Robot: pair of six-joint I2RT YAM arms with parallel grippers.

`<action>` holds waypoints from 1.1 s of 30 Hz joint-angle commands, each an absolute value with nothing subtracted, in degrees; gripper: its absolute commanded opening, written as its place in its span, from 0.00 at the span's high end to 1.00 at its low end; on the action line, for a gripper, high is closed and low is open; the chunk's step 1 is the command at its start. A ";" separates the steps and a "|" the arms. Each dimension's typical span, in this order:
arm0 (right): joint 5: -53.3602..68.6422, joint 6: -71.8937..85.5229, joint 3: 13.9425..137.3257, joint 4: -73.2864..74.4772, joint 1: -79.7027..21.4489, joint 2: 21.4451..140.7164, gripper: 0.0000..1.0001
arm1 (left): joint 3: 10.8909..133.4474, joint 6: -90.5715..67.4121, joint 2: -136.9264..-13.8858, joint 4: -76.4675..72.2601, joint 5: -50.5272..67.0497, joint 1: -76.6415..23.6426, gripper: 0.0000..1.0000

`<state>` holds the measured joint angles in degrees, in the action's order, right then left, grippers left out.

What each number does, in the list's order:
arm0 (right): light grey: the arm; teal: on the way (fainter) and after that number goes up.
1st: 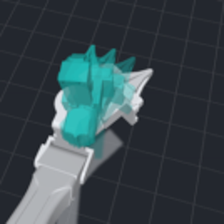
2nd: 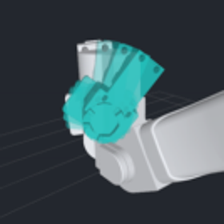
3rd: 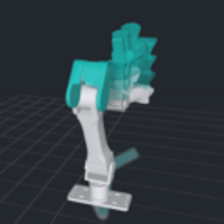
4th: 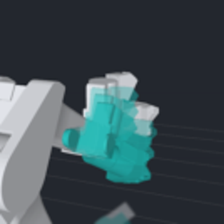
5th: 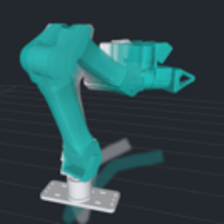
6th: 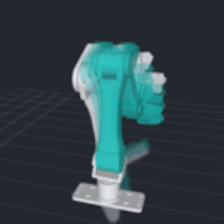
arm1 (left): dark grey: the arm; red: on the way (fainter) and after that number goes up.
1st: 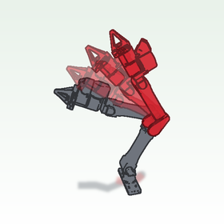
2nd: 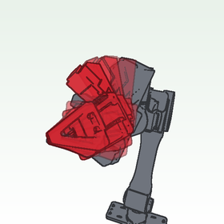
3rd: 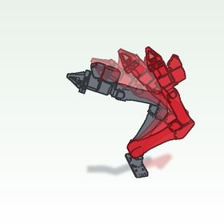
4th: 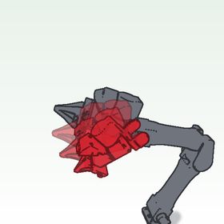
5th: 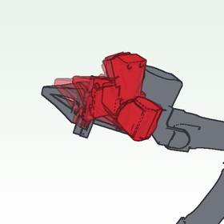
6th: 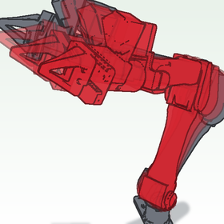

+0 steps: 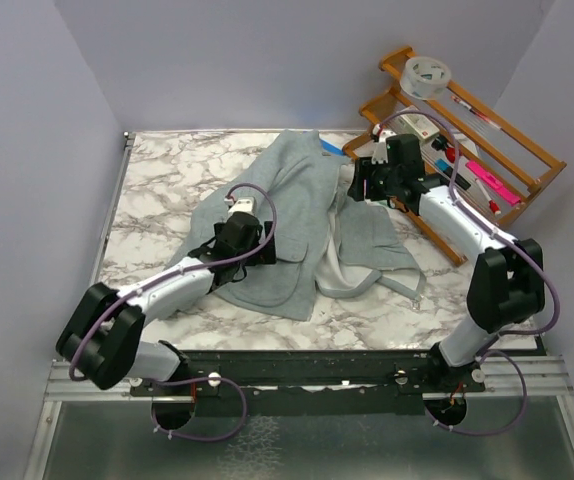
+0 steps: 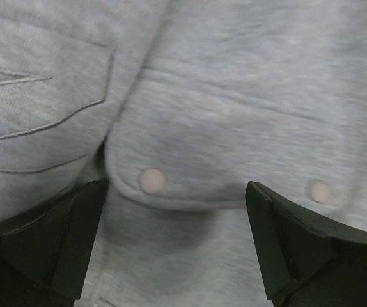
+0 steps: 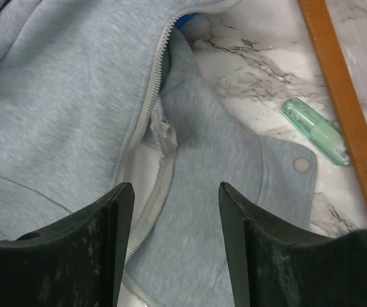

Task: Zip up the jacket
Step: Flatten out the jacket at the center of the board.

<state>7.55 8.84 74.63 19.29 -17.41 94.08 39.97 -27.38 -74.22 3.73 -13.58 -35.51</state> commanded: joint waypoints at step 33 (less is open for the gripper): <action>12.22 12.09 75.67 4.64 -17.43 97.10 1.00 | 36.15 -33.25 -70.22 6.33 -15.04 -22.59 0.01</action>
